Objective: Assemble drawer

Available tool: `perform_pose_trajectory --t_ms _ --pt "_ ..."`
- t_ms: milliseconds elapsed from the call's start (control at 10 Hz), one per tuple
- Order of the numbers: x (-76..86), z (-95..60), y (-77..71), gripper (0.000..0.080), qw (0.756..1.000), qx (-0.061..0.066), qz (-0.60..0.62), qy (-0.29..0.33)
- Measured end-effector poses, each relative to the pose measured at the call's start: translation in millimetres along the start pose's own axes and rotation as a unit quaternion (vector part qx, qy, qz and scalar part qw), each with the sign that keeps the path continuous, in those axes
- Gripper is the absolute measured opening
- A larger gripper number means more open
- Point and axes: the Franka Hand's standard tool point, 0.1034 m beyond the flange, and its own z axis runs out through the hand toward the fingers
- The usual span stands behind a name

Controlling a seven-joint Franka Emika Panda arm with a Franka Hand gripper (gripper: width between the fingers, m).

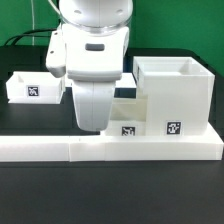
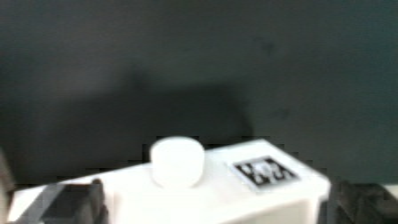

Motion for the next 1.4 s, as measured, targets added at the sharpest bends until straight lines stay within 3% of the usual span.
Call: perform_pose_trajectory --t_ms 200,400,800,1100,1400 --pt "21.6 0.7 -0.4 0.0649 1.0 0.003 0.019 -0.002" --pt "30.8 0.4 -0.9 0.0649 1.0 0.002 0.015 -0.004" --pt "5.0 5.8 -5.3 0.0649 1.0 0.0 -0.003 -0.002" --pt "7.5 15.2 -18.5 0.0649 1.0 0.01 0.003 -0.004" --pt "23.8 17.5 -20.6 0.0649 1.0 0.013 0.015 -0.009"
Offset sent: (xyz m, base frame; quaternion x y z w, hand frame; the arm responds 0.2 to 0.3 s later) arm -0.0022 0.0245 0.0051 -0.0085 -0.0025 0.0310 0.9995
